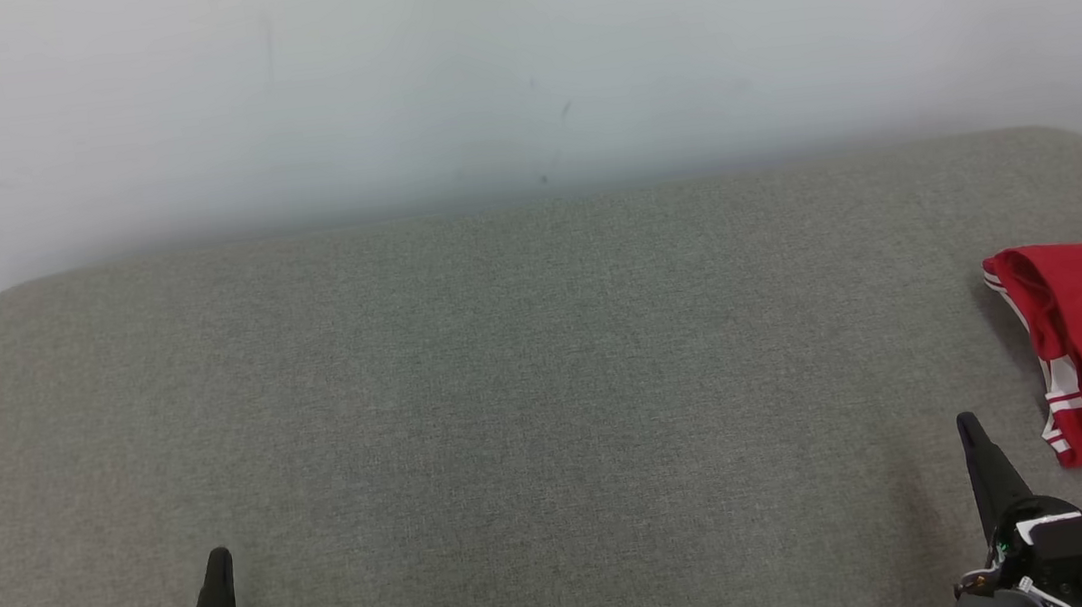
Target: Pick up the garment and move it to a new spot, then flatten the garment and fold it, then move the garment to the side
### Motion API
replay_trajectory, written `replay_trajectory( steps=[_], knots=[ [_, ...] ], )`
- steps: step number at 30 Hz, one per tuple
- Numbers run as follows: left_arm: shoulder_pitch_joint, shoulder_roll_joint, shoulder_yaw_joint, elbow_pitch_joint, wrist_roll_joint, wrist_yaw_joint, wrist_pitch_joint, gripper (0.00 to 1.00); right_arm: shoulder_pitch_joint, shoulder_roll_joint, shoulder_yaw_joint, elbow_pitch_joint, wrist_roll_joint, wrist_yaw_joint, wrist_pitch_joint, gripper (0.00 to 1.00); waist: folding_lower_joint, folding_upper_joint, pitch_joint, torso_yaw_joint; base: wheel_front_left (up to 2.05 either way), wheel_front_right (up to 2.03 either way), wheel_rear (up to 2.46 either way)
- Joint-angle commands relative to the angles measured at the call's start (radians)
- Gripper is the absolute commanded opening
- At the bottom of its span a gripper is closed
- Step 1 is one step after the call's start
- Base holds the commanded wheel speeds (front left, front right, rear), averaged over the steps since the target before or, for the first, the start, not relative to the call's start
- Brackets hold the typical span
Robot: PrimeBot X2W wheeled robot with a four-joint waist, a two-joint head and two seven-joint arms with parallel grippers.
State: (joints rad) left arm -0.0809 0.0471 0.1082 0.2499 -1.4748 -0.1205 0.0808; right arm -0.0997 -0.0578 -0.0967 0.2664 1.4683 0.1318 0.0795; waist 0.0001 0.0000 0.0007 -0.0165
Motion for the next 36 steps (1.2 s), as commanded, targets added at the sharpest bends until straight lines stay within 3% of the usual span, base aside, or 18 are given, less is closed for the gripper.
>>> replay_trajectory(
  steps=[1,20,36],
  knots=[
    [-0.014,0.005,0.003,-0.006,-0.017,-0.004,0.004,0.00,-0.009,0.002,-0.005,-0.009,0.022,-0.002,0.007,0.00,-0.0001,0.0000,0.000,0.001,0.00,0.00,0.00],
    [-0.035,0.005,0.008,-0.006,-0.143,-0.012,0.037,0.00,-0.012,0.009,-0.020,-0.025,0.149,-0.002,0.038,0.00,-0.0001,0.0000,0.002,0.016,0.00,0.00,0.00],
    [-0.034,0.005,0.007,-0.006,-0.140,-0.011,0.035,0.00,-0.012,0.009,-0.019,-0.024,0.145,-0.002,0.038,0.00,-0.0001,0.0000,0.002,0.016,0.00,0.00,0.00]
  ],
)
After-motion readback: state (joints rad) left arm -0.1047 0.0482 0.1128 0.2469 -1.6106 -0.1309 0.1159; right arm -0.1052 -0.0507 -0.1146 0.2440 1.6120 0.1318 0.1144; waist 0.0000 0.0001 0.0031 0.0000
